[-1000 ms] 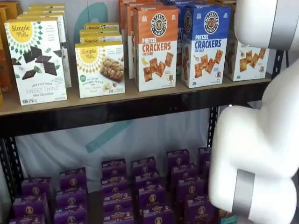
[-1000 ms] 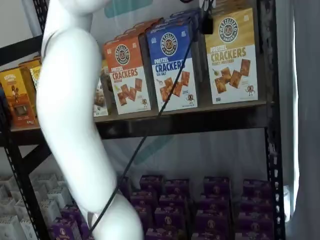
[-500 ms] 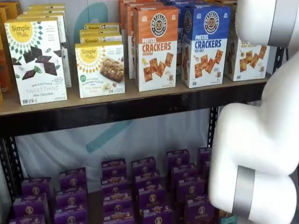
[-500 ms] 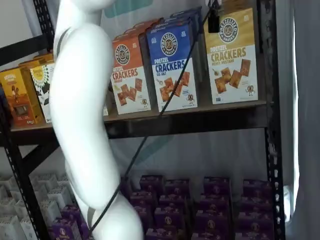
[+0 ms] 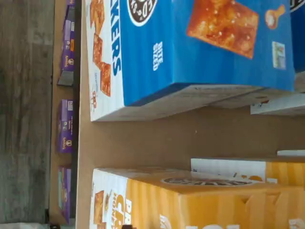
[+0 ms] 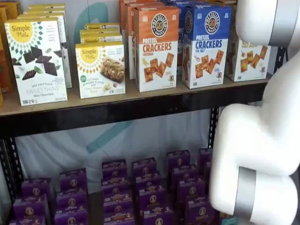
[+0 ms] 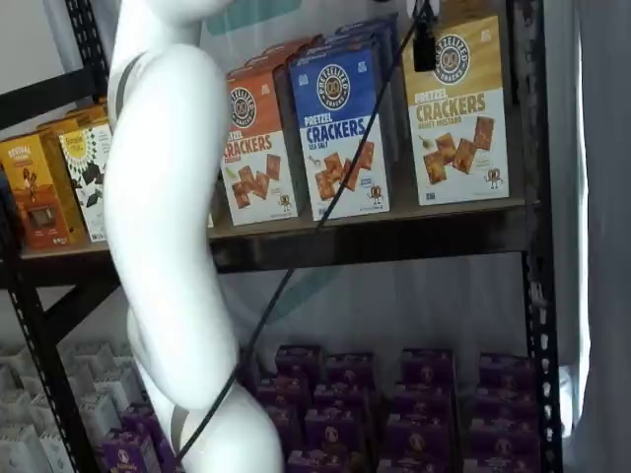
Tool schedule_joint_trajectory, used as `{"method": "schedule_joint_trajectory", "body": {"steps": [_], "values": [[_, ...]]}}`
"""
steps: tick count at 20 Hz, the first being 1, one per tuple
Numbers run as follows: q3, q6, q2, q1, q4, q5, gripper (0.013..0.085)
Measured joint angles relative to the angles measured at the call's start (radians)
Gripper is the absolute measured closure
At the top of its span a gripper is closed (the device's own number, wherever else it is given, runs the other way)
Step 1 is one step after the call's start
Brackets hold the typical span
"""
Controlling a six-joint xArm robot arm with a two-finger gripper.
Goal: Retrieve the yellow and white box located on the top shelf, the sixth one from the left
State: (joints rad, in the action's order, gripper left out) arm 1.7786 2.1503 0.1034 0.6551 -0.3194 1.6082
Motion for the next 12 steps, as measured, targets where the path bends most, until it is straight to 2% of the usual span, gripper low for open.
{"method": "schedule_joint_trajectory", "body": {"steps": [12], "values": [[0.118,-0.025,-0.07,-0.03,0.09,0.132,0.013]]}}
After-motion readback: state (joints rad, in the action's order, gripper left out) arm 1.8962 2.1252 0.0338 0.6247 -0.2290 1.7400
